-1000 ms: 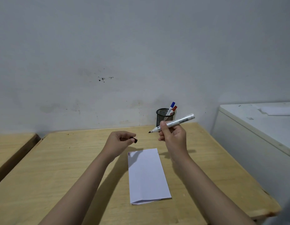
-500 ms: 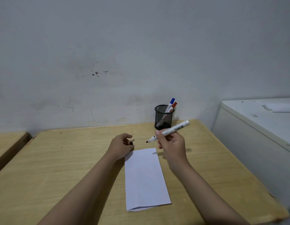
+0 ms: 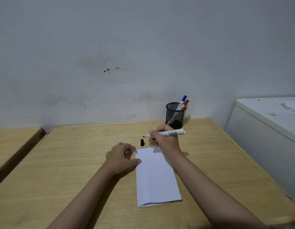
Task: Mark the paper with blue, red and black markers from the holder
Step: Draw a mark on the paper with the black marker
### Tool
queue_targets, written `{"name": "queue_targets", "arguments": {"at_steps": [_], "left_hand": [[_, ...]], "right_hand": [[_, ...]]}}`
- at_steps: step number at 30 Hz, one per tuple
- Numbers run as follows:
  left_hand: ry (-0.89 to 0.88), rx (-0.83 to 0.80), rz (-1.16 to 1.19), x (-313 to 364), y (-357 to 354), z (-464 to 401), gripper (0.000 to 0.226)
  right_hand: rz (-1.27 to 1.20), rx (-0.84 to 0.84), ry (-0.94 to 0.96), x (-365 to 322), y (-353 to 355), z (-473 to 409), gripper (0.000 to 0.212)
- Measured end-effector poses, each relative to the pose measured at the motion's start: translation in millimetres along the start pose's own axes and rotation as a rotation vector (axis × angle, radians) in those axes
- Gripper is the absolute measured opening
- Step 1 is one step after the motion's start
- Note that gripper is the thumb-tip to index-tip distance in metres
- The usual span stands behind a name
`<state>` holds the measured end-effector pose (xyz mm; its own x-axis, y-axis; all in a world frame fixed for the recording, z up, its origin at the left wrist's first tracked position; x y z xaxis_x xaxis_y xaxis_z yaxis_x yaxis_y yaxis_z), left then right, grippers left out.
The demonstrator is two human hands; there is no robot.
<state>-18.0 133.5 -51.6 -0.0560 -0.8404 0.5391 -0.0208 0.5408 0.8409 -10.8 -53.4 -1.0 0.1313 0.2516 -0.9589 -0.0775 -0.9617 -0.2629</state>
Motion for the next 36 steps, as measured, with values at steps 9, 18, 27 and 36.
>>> {"name": "queue_targets", "arguments": {"at_steps": [9, 18, 27, 36], "left_hand": [[-0.067, 0.033, -0.153, 1.8, 1.2, 1.0, 0.052], [-0.11, 0.068, -0.182, 0.4, 2.0, 0.2, 0.057], [-0.091, 0.063, -0.149, -1.2, 1.9, 0.2, 0.056], [-0.085, 0.052, -0.143, -1.1, 1.3, 0.0, 0.052]], "right_hand": [[0.143, 0.057, -0.061, 46.0, -11.2, -6.7, 0.024], [0.185, 0.071, -0.063, 53.5, -8.1, -10.8, 0.031], [0.223, 0.047, -0.055, 59.3, -10.3, -14.1, 0.033], [0.253, 0.03, -0.117, 62.8, -11.3, -16.8, 0.033]]}}
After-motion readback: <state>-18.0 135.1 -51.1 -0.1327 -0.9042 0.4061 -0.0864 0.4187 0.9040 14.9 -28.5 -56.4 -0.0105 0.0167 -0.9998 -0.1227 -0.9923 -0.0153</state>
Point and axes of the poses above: each hand's wrist, its own z-axis away from the middle knuckle, its own y-axis out of the back of the hand, x = y × z, the point moved 10 cm from there along -z, towards the middle knuckle, and after that the axes turned 5 degrees about -z, right-handed, at the moved point
